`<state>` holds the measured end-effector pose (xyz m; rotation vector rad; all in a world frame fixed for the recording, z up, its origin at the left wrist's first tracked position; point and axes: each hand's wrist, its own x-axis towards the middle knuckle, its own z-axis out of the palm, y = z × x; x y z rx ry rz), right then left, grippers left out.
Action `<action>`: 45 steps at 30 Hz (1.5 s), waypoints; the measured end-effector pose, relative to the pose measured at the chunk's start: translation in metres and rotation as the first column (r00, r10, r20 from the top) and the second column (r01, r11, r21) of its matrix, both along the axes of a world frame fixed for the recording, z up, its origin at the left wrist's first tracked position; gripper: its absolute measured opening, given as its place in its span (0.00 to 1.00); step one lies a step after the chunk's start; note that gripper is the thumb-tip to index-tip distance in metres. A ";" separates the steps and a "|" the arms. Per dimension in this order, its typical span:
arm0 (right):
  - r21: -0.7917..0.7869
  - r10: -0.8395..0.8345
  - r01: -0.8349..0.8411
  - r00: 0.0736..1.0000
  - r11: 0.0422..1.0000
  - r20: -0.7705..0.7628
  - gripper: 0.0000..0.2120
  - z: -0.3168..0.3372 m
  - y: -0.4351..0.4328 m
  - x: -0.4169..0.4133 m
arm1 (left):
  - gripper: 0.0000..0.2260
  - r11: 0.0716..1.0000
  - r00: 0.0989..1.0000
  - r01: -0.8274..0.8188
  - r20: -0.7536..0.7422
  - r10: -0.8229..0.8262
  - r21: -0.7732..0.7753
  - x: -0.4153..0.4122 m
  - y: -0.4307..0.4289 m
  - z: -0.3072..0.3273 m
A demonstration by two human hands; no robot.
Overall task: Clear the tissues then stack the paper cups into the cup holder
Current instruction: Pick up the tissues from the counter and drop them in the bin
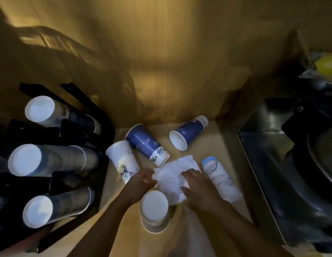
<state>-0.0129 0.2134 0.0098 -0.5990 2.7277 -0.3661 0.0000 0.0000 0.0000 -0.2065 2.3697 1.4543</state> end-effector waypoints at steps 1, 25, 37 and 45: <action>-0.009 -0.046 0.046 0.998 0.999 0.037 0.23 -0.004 -0.002 -0.001 | 0.20 0.996 0.998 0.054 -0.032 -0.056 -0.065 -0.002 0.002 -0.002; -0.212 -0.243 0.271 0.959 0.939 0.148 0.26 -0.056 0.014 -0.005 | 0.15 0.983 0.965 0.038 -0.247 -0.083 -0.180 -0.003 0.003 -0.008; -0.328 -0.392 0.421 0.907 0.846 0.153 0.04 -0.032 0.021 -0.020 | 0.08 0.984 0.918 -0.172 -0.370 0.145 -0.041 0.008 0.001 0.058; -0.539 -0.498 0.443 0.866 0.717 0.049 0.05 0.028 0.017 -0.018 | 0.12 0.950 0.837 -0.299 -0.502 0.217 -0.088 0.022 0.000 0.090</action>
